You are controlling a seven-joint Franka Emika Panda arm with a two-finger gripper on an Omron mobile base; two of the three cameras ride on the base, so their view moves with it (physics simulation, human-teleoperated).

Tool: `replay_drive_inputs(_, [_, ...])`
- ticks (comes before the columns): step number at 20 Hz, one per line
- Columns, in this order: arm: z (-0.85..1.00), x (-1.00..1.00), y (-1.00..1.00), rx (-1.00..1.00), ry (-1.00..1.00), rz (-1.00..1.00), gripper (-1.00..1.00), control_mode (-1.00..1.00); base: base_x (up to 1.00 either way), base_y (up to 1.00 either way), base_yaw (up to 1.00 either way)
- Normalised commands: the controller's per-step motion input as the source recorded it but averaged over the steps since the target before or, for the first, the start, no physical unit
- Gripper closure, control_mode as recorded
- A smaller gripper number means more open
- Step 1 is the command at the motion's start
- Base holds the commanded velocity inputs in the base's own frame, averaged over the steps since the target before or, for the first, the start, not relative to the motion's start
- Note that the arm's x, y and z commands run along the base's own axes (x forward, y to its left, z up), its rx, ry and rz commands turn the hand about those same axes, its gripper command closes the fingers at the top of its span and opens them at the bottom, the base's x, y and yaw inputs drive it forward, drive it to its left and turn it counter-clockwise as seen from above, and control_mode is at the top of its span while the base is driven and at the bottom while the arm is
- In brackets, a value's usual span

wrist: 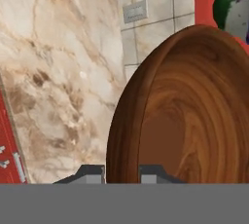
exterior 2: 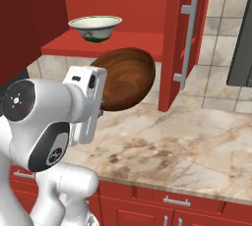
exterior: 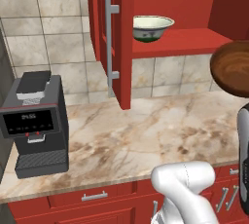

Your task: Open the cabinet. Pick the bowls from the counter and place them in the cabinet. Then close the cabinet.

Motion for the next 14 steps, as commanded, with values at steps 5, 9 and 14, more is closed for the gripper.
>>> replay_drive_inputs(5, [0.86, 0.00, 0.00, 0.03, 0.00, 0.01, 1.00, -1.00, 0.00, 0.00, 0.00])
replay_drive_inputs(9, [0.38, 0.00, 0.00, 0.04, 0.00, 0.00, 1.00, -1.00, 0.00, 0.00, 0.00])
replay_drive_inputs(14, [0.00, 0.09, 0.00, 0.04, 0.10, 0.00, 1.00, -1.00, 0.00, 0.00, 0.00])
